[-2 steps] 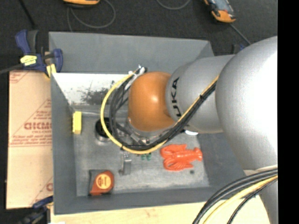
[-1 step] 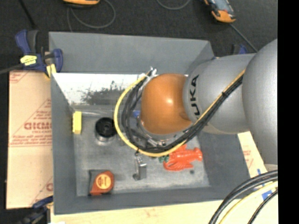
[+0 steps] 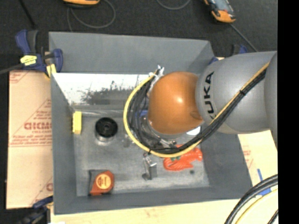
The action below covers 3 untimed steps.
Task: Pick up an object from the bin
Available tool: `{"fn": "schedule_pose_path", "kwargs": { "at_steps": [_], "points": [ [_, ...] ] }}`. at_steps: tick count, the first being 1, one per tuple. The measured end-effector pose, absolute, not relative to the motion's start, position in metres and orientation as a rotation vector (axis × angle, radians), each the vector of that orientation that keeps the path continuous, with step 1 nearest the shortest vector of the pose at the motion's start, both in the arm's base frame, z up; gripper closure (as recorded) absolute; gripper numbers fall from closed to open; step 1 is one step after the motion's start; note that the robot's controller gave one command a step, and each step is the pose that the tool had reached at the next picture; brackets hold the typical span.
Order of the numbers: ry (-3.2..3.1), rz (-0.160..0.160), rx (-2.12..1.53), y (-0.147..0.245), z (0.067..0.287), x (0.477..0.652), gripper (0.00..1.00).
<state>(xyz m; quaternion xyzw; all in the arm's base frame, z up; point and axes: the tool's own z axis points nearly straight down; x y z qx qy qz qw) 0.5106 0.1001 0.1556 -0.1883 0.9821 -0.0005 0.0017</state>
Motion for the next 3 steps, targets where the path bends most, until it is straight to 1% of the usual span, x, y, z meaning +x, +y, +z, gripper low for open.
{"fn": "schedule_pose_path", "kwargs": {
  "at_steps": [1, 2, 3],
  "points": [
    [3.123, 0.001, -0.306, 0.119, 0.163, 0.514, 0.0],
    [3.128, 0.002, -0.287, 0.126, 0.165, 0.516, 0.0],
    [3.096, -0.001, -0.465, 0.122, 0.178, 0.55, 0.0]
  ]
}}
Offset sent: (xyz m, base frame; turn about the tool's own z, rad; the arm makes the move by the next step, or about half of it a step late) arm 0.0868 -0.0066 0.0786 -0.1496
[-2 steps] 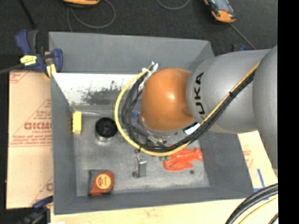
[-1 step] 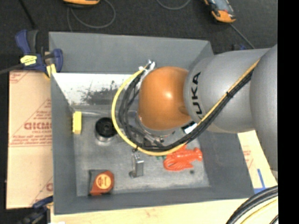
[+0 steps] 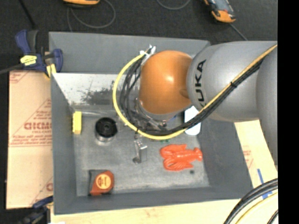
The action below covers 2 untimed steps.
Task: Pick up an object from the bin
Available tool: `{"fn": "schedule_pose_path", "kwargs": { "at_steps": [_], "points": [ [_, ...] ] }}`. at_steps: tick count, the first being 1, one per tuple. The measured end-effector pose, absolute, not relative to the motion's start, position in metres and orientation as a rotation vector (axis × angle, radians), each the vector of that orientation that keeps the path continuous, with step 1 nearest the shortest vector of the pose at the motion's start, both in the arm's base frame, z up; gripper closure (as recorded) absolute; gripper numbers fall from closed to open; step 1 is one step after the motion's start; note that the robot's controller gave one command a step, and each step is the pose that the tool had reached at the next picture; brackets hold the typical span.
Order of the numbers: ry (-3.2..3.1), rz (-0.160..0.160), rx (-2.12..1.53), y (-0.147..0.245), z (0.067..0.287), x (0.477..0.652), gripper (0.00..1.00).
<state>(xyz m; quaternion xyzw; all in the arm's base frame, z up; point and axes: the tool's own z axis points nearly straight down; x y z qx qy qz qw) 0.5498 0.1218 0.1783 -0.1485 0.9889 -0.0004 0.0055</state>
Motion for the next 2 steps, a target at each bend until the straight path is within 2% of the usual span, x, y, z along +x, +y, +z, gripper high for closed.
{"fn": "schedule_pose_path", "kwargs": {
  "at_steps": [1, 2],
  "points": [
    [3.109, 0.002, -0.416, 0.137, 0.165, 0.574, 0.0],
    [3.091, 0.001, -0.53, 0.141, 0.152, 0.585, 0.0]
  ]
}}
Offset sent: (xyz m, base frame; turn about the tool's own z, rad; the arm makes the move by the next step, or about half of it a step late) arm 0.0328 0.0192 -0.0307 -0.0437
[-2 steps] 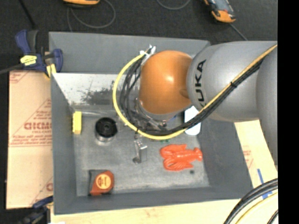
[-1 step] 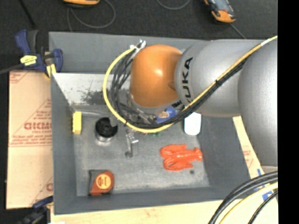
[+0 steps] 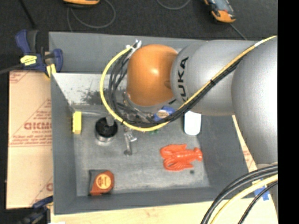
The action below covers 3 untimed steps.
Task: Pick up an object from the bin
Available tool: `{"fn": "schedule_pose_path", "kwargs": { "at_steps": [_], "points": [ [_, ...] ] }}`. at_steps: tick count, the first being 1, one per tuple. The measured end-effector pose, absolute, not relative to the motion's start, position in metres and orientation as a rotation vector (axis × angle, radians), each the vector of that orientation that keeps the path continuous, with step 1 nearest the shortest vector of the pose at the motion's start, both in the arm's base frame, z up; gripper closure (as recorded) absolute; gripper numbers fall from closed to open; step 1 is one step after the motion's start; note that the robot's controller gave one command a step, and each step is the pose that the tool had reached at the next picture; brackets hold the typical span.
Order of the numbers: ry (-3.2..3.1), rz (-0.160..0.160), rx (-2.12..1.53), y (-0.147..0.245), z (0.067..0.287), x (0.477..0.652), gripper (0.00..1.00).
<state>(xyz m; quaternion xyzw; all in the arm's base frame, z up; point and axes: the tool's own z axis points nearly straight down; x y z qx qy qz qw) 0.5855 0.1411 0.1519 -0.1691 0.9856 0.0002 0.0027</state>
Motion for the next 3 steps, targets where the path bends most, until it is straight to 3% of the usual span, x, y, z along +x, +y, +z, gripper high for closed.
{"fn": "schedule_pose_path", "kwargs": {
  "at_steps": [2, 3],
  "points": [
    [3.09, 0.002, -0.52, 0.156, 0.131, 0.638, 0.0],
    [2.986, -0.002, -0.96, 0.154, 0.107, 0.619, 0.0]
  ]
}}
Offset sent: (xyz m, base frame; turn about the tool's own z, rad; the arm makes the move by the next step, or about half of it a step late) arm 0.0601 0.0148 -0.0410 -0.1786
